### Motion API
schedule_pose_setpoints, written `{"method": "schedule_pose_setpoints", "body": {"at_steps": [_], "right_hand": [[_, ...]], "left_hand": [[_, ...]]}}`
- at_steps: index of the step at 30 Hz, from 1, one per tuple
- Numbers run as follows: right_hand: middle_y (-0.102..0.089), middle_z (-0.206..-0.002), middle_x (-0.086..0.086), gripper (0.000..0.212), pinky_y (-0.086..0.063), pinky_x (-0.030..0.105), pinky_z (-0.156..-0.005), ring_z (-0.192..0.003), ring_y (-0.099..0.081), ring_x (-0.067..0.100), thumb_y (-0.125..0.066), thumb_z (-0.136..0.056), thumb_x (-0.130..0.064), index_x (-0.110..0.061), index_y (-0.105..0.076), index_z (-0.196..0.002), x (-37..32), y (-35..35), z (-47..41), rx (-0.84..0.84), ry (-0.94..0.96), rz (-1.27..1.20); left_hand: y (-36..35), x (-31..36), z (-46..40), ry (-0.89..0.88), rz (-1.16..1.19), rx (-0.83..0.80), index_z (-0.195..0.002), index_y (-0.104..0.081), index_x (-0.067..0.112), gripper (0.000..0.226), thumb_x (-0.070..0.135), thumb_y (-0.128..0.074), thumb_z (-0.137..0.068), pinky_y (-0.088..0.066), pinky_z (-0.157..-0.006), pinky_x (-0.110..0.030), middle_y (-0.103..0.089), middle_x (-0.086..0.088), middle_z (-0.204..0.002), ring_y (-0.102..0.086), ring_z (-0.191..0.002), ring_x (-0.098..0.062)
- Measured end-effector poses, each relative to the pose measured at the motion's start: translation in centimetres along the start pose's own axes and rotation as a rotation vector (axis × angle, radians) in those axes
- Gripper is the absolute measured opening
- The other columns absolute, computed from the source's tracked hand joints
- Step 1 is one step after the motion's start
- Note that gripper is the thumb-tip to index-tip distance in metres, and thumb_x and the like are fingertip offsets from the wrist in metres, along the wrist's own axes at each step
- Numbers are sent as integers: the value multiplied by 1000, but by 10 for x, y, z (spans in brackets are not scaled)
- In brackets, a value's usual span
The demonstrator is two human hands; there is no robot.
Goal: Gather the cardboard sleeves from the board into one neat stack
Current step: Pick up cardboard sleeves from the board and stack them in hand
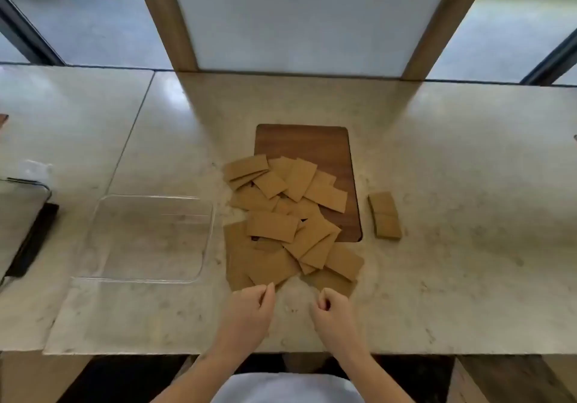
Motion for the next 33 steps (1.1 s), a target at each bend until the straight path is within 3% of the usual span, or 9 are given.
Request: {"method": "schedule_pose_setpoints", "body": {"at_steps": [9,12,13,15,18,21,26,30,33], "right_hand": [[-47,-63,-7,28,-35,17,-49,-51,-37,5,-64,-83,-6,-20,-44,-69,-39,12,-54,46,68,119],[-57,-77,-10,18,-41,13,-55,-64,-51,2,-65,-85,-12,-25,-52,-80,-60,19,-76,32,139,230],[-59,-88,-11,16,-44,15,-62,-76,-55,4,-65,-85,-14,-26,-56,-90,-67,20,-84,34,198,296],[-57,-109,-6,26,-48,27,-79,-99,-54,14,-66,-87,-16,-24,-58,-111,-82,19,-101,56,358,455],[-53,-123,2,37,-47,37,-90,-114,-46,24,-67,-90,-22,-19,-57,-126,-100,11,-128,45,454,589],[-60,-124,-3,38,-42,27,-86,-117,-56,21,-63,-96,-22,-21,-58,-133,-105,3,-151,-62,271,441],[-62,-106,-4,32,-41,26,-81,-101,-59,16,-68,-96,-30,-18,-64,-125,-107,-3,-165,-126,69,254],[-67,-89,-7,24,-45,25,-73,-83,-58,10,-73,-92,-40,-22,-77,-106,-107,13,-157,-231,-28,-44],[-63,-70,-6,18,-48,22,-64,-66,-55,8,-70,-94,-41,-26,-79,-97,-105,34,-140,-266,-62,-175]], "left_hand": [[-12,32,-51,-49,81,27,-64,-38,18,46,23,-47,-109,-30,-48,-24,-38,8,-53,-36,-48,-10],[-8,45,-70,-100,-97,98,-82,-48,16,26,14,-47,-108,-35,-51,-30,-50,0,-67,-42,-54,-12],[-4,46,-78,-154,-252,109,-98,-55,13,9,7,-51,-104,-41,-59,-33,-57,-5,-83,-51,-67,-18],[-1,44,-101,-233,-602,84,-138,-49,6,48,4,-62,-92,-48,-85,-44,-57,-17,-128,-56,-109,-35],[5,39,-133,-212,-890,-97,-160,-17,14,84,18,-68,-93,-32,-115,-50,-22,-13,-166,-22,-152,-39],[3,32,-151,-176,-1014,-182,-161,-10,18,91,20,-71,-92,-33,-114,-49,-20,-13,-164,-26,-148,-39],[1,31,-152,-203,-1006,-114,-150,-30,15,76,28,-69,-86,-39,-101,-45,-42,-12,-140,-43,-124,-37],[7,31,-142,-87,-624,-57,-139,-39,14,72,42,-70,-80,-38,-94,-39,-39,-5,-125,-41,-113,-28],[9,35,-128,19,-208,-46,-137,-42,17,70,41,-76,-82,-41,-84,-19,-35,4,-124,-45,-106,-9]]}}
Point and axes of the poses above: each hand's wrist, its own z-axis away from the middle knuckle, its own y-axis out of the back of the hand, x = y × z, the point moved 2 cm from there along -z, towards the middle knuckle
